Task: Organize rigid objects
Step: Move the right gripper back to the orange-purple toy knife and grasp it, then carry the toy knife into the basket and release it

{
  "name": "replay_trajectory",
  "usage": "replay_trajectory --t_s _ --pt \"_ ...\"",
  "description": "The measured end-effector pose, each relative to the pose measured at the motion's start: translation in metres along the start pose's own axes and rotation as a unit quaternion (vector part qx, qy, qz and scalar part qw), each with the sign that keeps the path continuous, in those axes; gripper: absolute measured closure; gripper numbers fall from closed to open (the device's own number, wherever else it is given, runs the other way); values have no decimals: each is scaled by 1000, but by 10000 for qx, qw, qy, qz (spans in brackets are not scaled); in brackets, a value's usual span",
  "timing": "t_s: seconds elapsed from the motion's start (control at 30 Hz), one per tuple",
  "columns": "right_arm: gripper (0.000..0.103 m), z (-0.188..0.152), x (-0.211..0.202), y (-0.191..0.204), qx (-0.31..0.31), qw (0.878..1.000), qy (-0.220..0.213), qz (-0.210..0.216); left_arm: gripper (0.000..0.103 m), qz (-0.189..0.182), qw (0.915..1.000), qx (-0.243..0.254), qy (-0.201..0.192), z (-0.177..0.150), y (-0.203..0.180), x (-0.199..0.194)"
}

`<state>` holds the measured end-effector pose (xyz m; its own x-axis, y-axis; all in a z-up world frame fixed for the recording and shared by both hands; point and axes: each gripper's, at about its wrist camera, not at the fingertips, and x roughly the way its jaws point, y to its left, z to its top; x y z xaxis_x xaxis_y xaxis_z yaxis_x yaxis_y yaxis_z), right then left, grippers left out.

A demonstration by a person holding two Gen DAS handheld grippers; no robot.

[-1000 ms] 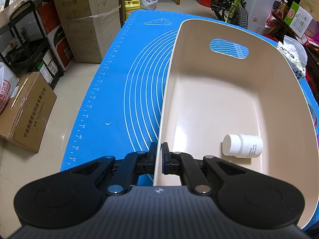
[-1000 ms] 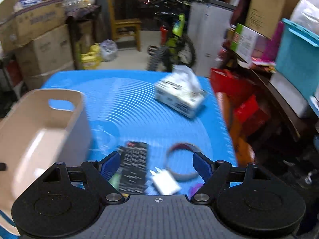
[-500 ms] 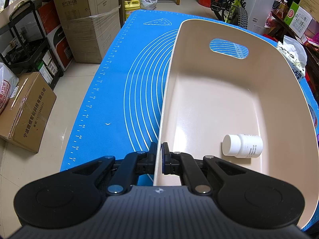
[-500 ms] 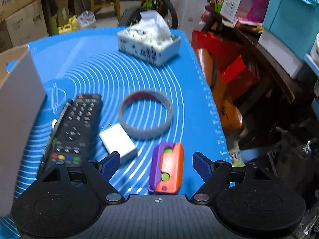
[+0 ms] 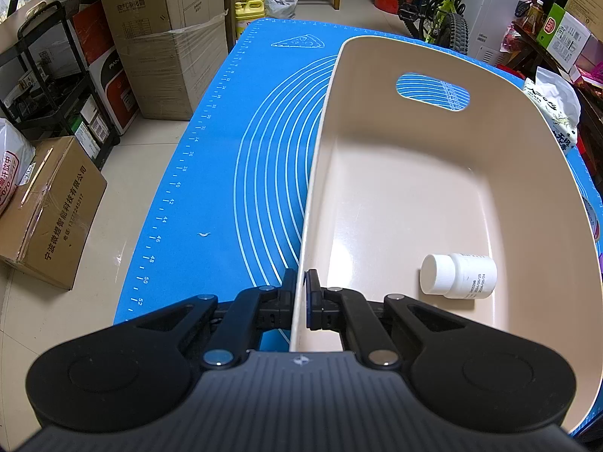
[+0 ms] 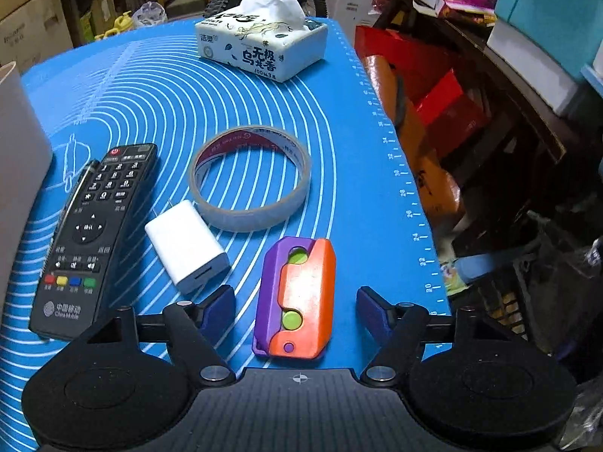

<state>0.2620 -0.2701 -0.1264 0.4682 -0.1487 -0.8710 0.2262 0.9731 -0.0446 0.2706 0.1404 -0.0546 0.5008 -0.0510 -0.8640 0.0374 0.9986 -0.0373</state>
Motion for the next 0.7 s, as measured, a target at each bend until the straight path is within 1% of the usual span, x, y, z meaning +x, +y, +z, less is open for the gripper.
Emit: replay_trajectory --t_s 0.07,0.1,0.13,0.17,0.23,0.27,0.43,0.63,0.7 --pt "32 0 1 -4 138 9998 14 150 97 -2 10000 -2 0 0 0 0" --pt "38 0 1 -6 223 9995 19 225 97 -4 10000 -5 0 0 0 0" --pt "42 0 0 -6 263 9995 3 190 97 -3 10000 -3 0 0 0 0" --pt "43 0 0 -7 278 9994 -3 193 97 -2 10000 -1 1 0 0 0" --pt "52 0 -1 -8 298 9994 -29 177 97 -4 10000 -4 2 0 0 0" --pt "55 0 -2 -8 312 9993 -36 196 97 -2 10000 -3 2 0 0 0" --pt "55 -1 -2 -10 349 9992 -36 185 97 5 10000 -7 3 0 -2 0" --pt "55 1 -17 -12 528 9983 -223 -37 97 5 10000 -4 2 0 -2 0" --pt "55 2 -25 -9 467 9983 -321 -151 97 6 10000 -8 4 0 -2 0"
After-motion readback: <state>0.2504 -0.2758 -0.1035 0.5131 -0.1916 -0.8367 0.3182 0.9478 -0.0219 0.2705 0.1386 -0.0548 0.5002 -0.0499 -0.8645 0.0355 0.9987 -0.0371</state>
